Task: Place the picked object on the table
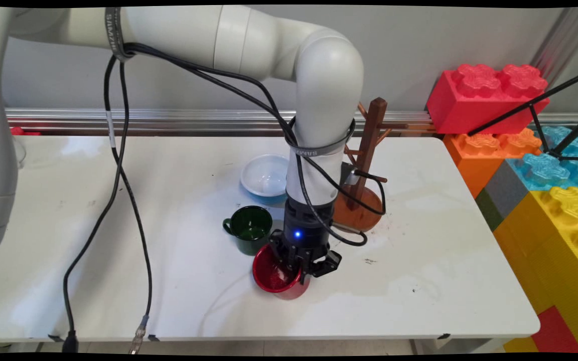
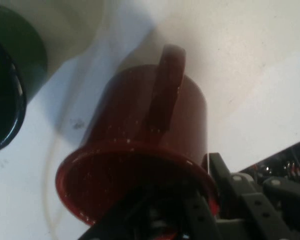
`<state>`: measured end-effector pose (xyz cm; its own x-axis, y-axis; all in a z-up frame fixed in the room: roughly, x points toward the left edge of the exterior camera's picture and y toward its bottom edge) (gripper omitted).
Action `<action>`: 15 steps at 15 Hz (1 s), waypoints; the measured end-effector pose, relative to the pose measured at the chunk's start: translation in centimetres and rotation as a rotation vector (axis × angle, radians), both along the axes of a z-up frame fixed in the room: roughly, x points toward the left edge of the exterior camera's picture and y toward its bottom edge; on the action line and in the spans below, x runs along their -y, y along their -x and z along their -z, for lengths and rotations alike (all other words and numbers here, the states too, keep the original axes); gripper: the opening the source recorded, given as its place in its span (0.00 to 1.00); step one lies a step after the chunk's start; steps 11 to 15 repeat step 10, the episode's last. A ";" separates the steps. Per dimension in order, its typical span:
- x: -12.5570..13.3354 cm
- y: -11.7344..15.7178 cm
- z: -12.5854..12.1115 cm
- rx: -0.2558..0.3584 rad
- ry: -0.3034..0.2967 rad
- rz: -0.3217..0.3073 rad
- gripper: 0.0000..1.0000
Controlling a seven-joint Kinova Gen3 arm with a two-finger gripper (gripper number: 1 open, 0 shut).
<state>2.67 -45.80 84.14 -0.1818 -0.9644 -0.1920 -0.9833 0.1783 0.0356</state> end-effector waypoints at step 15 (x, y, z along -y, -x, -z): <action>0.5 -0.3 1.1 -0.015 0.031 -0.001 1.00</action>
